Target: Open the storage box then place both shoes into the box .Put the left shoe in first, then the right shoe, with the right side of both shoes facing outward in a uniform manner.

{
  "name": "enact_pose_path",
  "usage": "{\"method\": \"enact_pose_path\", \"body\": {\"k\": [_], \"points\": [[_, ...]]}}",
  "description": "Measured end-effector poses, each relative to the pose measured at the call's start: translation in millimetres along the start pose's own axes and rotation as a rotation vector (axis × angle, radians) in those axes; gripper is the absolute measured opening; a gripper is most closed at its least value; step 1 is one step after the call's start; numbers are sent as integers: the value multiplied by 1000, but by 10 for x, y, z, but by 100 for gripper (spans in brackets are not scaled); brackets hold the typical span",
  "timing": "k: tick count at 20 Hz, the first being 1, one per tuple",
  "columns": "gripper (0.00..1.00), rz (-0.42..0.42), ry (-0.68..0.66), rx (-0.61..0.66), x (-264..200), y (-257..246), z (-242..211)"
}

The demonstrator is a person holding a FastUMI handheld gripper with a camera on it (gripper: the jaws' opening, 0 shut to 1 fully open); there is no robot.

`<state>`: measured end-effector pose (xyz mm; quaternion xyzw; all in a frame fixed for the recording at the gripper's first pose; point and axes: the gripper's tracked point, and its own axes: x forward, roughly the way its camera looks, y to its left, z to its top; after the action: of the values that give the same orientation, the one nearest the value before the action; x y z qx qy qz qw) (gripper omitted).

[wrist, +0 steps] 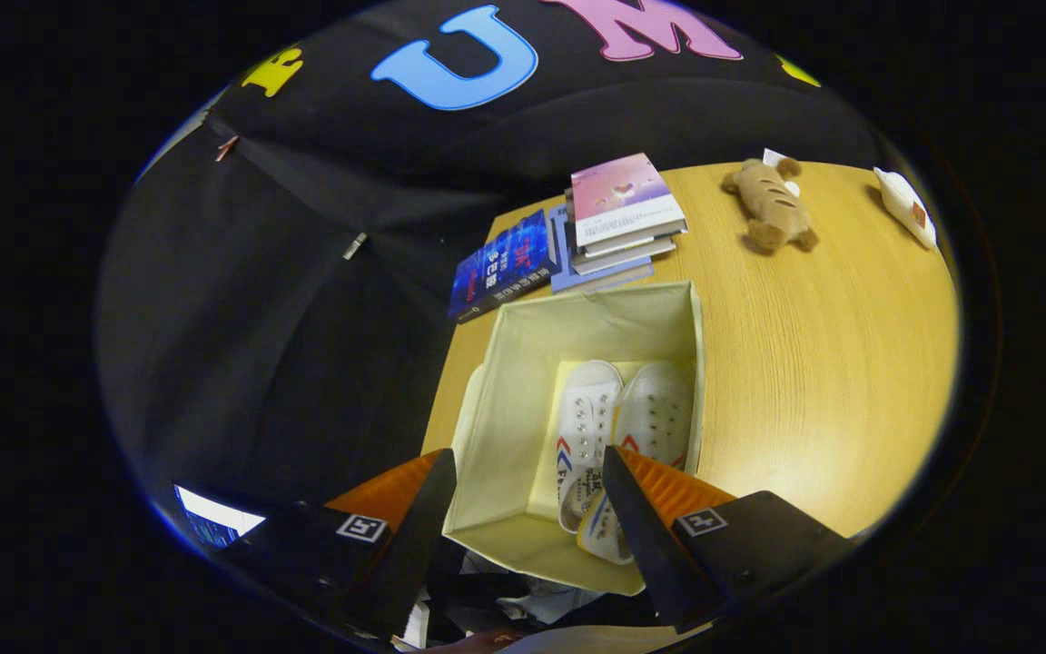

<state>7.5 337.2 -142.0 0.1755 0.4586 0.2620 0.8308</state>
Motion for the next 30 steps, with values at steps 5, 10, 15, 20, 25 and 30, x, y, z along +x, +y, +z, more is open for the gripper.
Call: {"method": "enact_pose_path", "body": {"k": [5, 10, 15, 20, 25, 30], "points": [[99, 17, -118, -129, -646, -318, 325], [99, -45, -293, -323, -1331, -904, 716], [99, -112, -522, -473, -2055, -1413, 1171], [99, -186, -783, -563, -2705, -1670, 1478], [99, -184, -855, -523, -2890, -1765, 1447], [98, -370, -929, -538, -3089, -2013, 1398]]}}
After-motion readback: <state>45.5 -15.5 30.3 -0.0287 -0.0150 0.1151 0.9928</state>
